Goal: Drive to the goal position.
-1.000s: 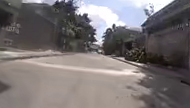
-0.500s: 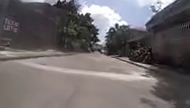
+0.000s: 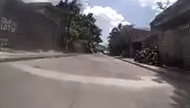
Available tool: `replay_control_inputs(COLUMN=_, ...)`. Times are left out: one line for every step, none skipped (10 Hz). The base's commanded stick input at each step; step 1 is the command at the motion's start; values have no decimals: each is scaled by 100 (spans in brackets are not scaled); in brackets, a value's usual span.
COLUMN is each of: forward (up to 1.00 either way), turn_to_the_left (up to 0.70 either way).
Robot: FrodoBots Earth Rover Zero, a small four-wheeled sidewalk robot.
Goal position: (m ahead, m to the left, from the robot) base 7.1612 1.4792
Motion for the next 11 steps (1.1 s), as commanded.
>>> replay_control_inputs(forward=100, turn_to_the_left=4)
replay_control_inputs(forward=100, turn_to_the_left=4)
replay_control_inputs(forward=100, turn_to_the_left=3)
replay_control_inputs(forward=100, turn_to_the_left=3)
replay_control_inputs(forward=100, turn_to_the_left=2)
replay_control_inputs(forward=100, turn_to_the_left=1)
replay_control_inputs(forward=100, turn_to_the_left=1)
replay_control_inputs(forward=100, turn_to_the_left=0)
replay_control_inputs(forward=100, turn_to_the_left=0)
replay_control_inputs(forward=100, turn_to_the_left=0)
replay_control_inputs(forward=100, turn_to_the_left=0)
